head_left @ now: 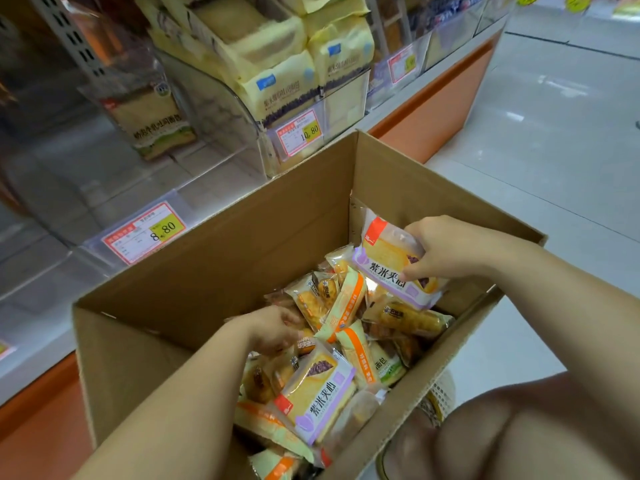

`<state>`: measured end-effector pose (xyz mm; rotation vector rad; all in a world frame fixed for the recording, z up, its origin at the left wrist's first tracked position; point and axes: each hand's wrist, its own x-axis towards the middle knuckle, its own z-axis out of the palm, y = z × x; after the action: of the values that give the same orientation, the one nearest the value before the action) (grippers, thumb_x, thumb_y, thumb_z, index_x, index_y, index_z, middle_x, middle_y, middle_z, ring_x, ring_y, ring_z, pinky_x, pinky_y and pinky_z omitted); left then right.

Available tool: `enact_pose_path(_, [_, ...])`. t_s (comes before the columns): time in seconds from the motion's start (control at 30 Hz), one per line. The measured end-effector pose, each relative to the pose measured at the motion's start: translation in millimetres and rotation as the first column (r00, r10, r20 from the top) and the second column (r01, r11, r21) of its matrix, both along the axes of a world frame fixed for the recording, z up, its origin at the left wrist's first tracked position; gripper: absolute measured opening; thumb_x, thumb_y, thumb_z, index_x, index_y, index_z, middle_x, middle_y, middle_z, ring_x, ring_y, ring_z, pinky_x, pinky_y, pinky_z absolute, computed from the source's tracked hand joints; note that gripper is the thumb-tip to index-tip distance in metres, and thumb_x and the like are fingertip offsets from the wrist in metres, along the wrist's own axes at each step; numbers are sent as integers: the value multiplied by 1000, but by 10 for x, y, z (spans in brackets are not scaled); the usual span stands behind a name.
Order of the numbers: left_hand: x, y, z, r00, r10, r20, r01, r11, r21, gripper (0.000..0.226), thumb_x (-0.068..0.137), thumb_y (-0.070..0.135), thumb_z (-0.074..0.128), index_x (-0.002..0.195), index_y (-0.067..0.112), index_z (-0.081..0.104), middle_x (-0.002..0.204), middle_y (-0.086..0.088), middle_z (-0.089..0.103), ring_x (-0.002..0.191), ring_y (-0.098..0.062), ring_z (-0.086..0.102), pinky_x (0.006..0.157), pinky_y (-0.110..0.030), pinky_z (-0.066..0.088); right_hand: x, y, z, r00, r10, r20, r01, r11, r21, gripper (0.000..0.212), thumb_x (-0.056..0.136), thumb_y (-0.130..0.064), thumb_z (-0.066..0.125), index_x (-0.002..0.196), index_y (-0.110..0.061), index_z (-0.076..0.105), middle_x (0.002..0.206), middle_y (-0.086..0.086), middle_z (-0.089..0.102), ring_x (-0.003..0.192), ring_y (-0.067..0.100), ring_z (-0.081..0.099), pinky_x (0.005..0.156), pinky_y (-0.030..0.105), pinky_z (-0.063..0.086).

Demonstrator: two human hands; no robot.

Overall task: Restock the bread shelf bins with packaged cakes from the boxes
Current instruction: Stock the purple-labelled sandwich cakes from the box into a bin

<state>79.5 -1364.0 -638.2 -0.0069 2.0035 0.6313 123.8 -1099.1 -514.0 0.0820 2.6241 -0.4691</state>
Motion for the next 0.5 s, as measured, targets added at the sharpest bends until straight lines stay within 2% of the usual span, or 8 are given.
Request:
enact_pose_path(0.1, [44, 40, -95, 978, -205, -30, 200, 972, -125, 48, 91, 32, 63, 135, 15, 50, 119, -2, 58, 107, -17, 58, 95, -31, 48, -10, -7, -2, 1000, 0, 15, 0, 1000, -18, 30, 80, -34, 75, 100, -18, 59, 96, -1, 67, 86, 13, 64, 70, 25, 52])
enact_pose_path(0.17, [105, 133, -128, 928, -370, -43, 354, 912, -208, 51, 90, 34, 64, 135, 14, 51, 128, -2, 58, 114, -19, 57, 100, -33, 45, -12, -2, -13, 1000, 5, 25, -4, 1000, -25, 28, 80, -34, 74, 97, -19, 58, 96, -1, 66, 83, 10, 63, 67, 23, 50])
enact_pose_path(0.3, [227, 290, -195, 880, -475, -16, 454, 851, -262, 53, 87, 34, 67, 133, 11, 52, 129, -6, 59, 114, -23, 56, 99, -36, 46, 3, 11, -15, 999, 12, 46, -10, 999, -37, 31, 81, -34, 74, 102, -18, 58, 101, -1, 67, 89, 12, 65, 74, 25, 53])
enact_pose_path(0.43, [234, 344, -190, 884, -468, -4, 450, 852, -266, 53, 84, 33, 71, 129, 12, 52, 125, -4, 58, 109, -23, 56, 93, -34, 47, 12, 17, -16, 999, 18, 51, -15, 998, -61, 29, 81, -34, 74, 101, -20, 57, 100, -3, 67, 87, 10, 65, 67, 21, 50])
enact_pose_path(0.5, [201, 374, -167, 882, -471, -2, 458, 858, -235, 42, 83, 34, 72, 117, 13, 57, 114, -3, 59, 99, -21, 55, 84, -31, 46, 7, 19, -15, 999, 25, 46, -22, 997, -68, 28, 81, -34, 74, 98, -21, 57, 98, -5, 66, 85, 9, 64, 65, 20, 48])
